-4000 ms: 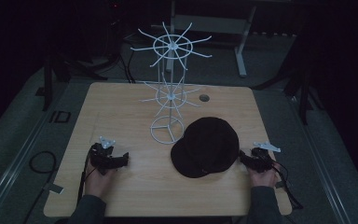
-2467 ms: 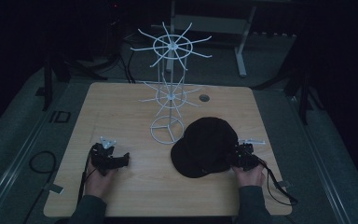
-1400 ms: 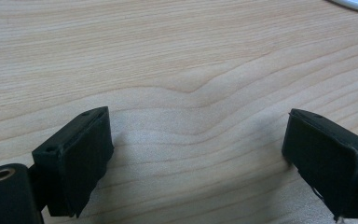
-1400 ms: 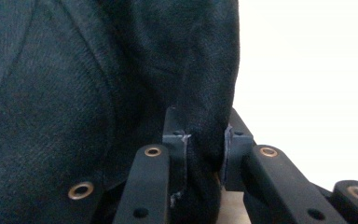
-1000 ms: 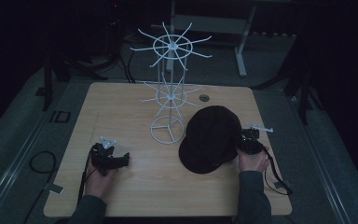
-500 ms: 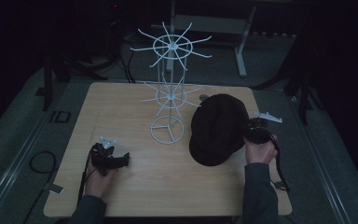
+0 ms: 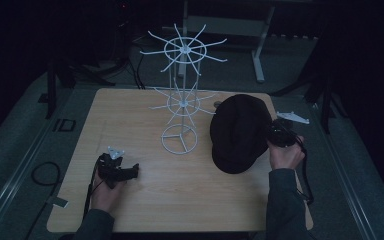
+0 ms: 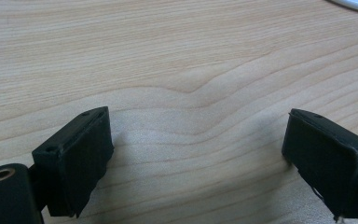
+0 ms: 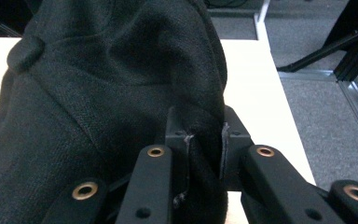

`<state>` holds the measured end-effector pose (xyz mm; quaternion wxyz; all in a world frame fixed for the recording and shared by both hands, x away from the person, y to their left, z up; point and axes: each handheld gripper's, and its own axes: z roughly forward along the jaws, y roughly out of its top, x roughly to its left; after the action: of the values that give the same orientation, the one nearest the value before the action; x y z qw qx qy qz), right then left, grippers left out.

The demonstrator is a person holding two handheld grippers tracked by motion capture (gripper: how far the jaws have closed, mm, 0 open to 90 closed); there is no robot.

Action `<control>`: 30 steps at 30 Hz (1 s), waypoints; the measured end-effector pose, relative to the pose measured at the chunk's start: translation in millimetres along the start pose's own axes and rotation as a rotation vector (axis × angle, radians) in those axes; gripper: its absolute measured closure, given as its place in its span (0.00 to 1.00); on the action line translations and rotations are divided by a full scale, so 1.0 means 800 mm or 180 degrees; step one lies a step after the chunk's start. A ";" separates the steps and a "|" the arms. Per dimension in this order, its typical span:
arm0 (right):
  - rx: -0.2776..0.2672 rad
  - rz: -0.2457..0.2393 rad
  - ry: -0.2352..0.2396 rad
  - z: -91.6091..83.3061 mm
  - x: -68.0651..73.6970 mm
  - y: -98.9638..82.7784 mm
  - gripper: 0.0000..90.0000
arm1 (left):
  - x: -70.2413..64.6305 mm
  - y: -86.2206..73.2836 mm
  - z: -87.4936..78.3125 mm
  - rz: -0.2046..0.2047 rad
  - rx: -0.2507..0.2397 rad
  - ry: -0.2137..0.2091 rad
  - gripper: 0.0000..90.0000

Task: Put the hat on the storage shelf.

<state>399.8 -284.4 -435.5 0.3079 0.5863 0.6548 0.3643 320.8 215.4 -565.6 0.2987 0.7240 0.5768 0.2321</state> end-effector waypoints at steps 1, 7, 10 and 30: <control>-0.0014 0.0000 0.0001 -0.001 -0.001 0.002 0.87 | 0.000 0.000 0.000 0.0001 0.0000 0.0001 0.10; -0.0068 -0.0059 0.0057 -0.005 -0.009 0.013 0.87 | 0.000 0.000 0.000 0.0017 0.0005 0.0004 0.10; -0.0083 -0.0082 0.0063 -0.008 -0.012 0.017 0.87 | 0.000 0.000 0.000 0.0009 0.0002 -0.0001 0.10; -0.0302 -0.0111 0.0312 -0.027 -0.030 0.046 0.87 | 0.000 0.000 0.000 -0.0002 -0.0002 -0.0002 0.10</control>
<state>404.7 -308.6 -393.3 0.3092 0.5410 0.6612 0.4178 320.8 215.3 -565.6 0.2992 0.7238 0.5769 0.2320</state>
